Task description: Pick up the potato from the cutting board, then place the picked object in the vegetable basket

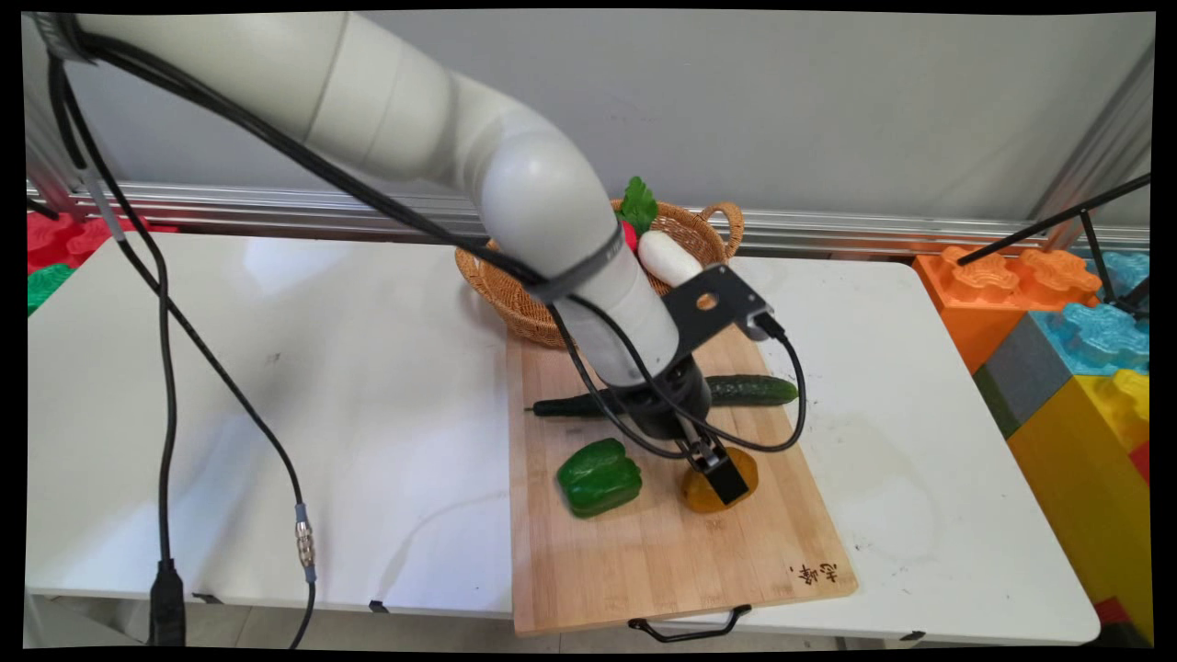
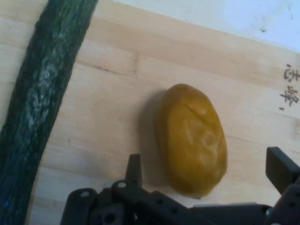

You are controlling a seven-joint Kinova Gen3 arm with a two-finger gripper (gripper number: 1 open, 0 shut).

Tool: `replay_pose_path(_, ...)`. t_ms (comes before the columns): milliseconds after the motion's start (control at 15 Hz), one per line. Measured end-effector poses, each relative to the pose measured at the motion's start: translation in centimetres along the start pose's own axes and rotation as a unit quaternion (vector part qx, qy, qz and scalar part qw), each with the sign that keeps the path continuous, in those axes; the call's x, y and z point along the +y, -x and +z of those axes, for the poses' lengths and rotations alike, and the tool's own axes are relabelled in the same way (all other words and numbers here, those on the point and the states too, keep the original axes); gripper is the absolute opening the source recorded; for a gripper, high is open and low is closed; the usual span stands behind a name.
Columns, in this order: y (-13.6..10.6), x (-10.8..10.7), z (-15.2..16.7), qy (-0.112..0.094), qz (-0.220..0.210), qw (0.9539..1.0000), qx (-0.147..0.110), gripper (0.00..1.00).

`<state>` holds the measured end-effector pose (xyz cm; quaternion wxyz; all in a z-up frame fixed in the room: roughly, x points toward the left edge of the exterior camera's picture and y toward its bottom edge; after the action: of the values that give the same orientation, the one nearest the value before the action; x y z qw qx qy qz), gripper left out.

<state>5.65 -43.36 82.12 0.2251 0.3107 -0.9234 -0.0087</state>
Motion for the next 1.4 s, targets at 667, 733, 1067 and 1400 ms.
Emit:
replay_pose_path(667, 0.9, 0.1, 3.2, 0.000, 0.000, 0.9999, 0.017, 0.00)
replay_pose_path(733, 1.0, 0.2, 3.0, 0.003, 0.001, 0.9999, 0.017, 0.00)
replay_pose_path(1067, -0.3, 0.4, 0.2, -0.002, 0.006, 0.9995, 0.030, 0.00)
replay_pose_path(1400, -4.3, -1.4, -4.9, -0.046, 0.020, 0.9962, 0.071, 0.00)
